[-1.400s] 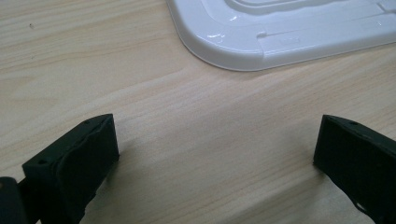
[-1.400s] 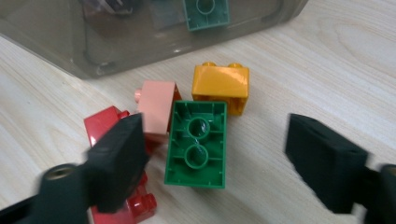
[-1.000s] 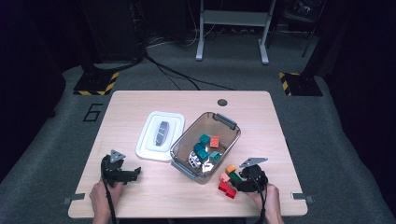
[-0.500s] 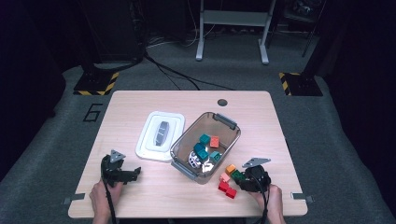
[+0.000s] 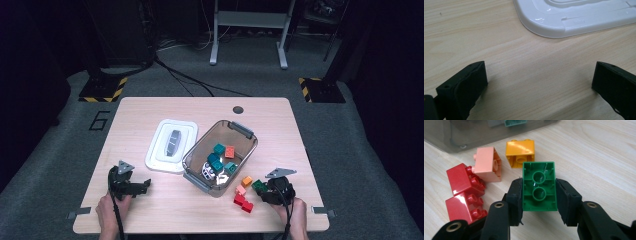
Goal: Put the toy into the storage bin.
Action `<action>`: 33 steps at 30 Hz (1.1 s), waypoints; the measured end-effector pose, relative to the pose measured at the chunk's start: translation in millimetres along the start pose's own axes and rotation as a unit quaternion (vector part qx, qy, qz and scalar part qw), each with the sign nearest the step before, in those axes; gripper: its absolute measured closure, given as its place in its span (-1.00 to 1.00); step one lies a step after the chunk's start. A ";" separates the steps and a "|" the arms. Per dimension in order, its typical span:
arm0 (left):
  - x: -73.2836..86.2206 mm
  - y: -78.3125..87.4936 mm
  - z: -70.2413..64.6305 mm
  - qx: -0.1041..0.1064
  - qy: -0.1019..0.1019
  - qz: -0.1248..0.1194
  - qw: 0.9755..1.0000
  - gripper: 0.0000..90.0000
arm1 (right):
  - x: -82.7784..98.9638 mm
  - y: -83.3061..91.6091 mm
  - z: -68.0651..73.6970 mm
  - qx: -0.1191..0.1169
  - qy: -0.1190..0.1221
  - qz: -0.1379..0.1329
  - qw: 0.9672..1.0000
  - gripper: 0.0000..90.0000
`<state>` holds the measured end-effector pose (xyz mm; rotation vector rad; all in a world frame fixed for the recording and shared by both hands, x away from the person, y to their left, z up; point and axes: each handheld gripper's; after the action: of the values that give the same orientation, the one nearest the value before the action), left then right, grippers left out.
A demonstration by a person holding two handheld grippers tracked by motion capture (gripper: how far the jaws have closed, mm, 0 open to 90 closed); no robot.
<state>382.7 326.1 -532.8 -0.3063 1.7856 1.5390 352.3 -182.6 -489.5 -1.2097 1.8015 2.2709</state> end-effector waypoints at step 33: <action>0.0 0.0 0.0 0.000 0.000 0.000 1.000 -1.00 | -40.6 45.5 -22.7 0.042 -0.015 -0.030 0.999 0.31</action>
<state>382.7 326.1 -532.8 -0.3062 1.7858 1.5391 373.4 -199.1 -430.2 -1.1945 1.8044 2.1468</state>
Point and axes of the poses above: each handheld gripper's, and its own axes: y roughly backward along the jaws, x roughly out of its underside, z roughly to its left, and after that the axes turned 5 degrees about z, right-handed
